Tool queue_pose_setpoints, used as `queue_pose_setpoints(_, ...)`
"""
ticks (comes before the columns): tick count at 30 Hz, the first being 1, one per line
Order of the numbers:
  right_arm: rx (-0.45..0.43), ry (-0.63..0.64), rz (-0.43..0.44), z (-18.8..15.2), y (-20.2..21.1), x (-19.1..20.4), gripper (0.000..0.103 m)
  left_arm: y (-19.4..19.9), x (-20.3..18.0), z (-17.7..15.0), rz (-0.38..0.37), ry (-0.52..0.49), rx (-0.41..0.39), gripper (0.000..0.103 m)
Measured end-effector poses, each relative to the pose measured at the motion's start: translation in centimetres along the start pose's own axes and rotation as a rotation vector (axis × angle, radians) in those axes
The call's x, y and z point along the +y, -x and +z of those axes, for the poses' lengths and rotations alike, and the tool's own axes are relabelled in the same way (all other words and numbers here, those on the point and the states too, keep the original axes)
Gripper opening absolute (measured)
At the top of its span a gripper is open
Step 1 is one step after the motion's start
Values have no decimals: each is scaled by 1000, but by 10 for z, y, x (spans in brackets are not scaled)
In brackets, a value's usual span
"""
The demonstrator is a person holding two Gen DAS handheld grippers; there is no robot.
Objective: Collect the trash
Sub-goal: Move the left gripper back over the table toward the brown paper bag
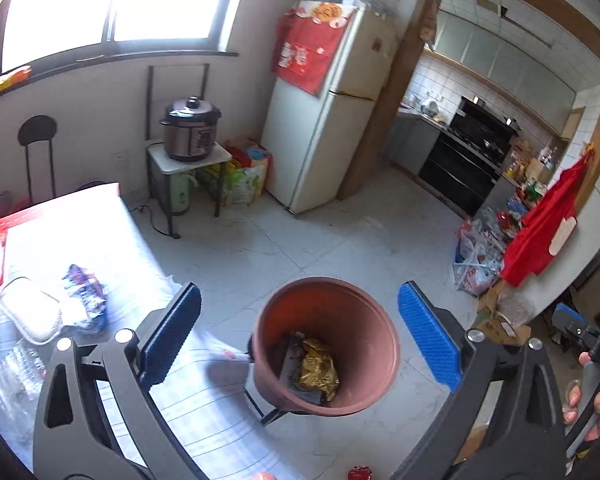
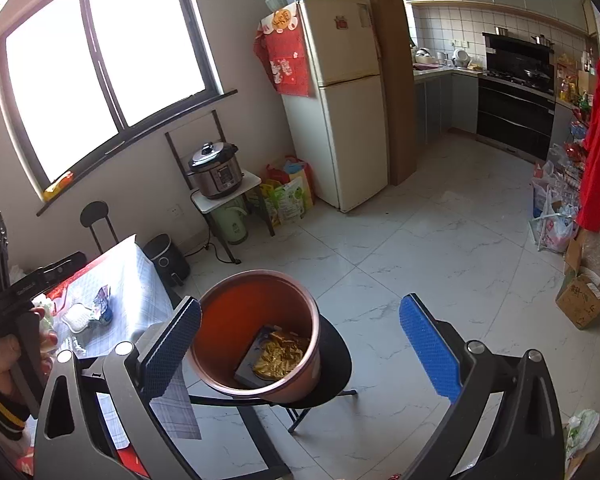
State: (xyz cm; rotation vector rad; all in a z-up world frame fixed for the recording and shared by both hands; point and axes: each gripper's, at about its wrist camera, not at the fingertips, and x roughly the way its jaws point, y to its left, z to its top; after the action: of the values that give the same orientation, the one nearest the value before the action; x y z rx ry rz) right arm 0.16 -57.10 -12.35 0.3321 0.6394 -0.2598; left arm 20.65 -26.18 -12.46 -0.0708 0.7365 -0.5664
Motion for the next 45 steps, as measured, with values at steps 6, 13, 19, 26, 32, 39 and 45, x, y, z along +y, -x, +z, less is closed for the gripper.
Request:
queue_pose_setpoints(6,25,54,71,4,-17,49,97,95,100,-33,209,135,-102,97)
queue_pose_setpoints(13,63,149,179,7,-41,132,97,206,207,-97,466,320,-156,97)
queue_pose_setpoints(19,105,246,285,2,-60,217,97,273,266,-145,572,477,-189,97)
queue_pose_setpoints(26,170,342,366,-20,-79,306,97,312,309,-177,613,555,-195,97)
queue_pose_setpoints(32,213,393,380,-38,-89,363,97,307,350,-170,631,532,-155,97)
queue_pose_setpoints(39,226,416,330,-50,-105,412,97,250,399,-106,549,451,-146,97)
queue_pose_setpoints(45,240,402,299,-59,-129,441,97,182,448,-50,497,464,-123,97)
